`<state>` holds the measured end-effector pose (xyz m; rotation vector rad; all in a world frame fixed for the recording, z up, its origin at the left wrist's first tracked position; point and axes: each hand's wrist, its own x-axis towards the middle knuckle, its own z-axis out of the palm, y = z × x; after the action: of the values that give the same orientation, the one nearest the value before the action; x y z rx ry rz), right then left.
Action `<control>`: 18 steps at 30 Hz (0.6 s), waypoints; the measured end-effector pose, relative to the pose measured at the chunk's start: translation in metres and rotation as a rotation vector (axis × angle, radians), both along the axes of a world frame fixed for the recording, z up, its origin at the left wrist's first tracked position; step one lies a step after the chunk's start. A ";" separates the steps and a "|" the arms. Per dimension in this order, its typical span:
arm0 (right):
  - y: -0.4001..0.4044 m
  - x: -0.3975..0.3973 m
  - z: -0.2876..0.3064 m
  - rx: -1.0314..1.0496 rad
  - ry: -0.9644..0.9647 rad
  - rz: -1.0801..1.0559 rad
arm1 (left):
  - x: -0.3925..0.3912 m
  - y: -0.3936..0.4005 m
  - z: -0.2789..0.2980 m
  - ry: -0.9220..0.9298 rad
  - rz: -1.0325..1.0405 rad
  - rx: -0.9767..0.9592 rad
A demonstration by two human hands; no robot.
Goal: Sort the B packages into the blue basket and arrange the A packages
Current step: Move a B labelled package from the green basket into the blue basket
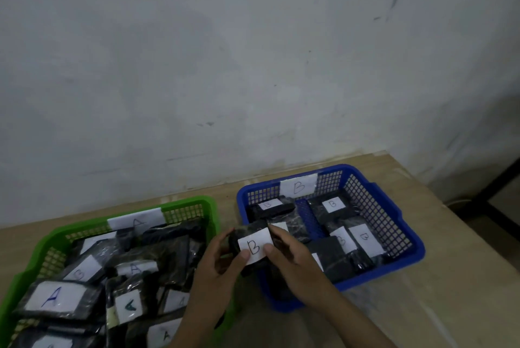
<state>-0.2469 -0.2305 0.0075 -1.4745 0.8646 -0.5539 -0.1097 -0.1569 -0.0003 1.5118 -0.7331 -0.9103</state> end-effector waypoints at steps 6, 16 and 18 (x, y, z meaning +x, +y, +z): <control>-0.037 -0.065 -0.007 -0.081 0.062 -0.215 | -0.031 -0.032 -0.008 0.046 -0.042 0.002; -0.101 -0.153 -0.034 -0.476 0.369 -0.643 | -0.076 -0.069 -0.018 0.017 -0.137 0.084; -0.112 -0.163 -0.039 -0.638 0.511 -0.652 | -0.088 -0.077 -0.021 -0.015 -0.186 0.124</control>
<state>-0.4095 -0.3425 -0.0313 -1.9458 1.7117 -1.0213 -0.1978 -0.2340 -0.0215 1.5788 -0.8521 -1.1014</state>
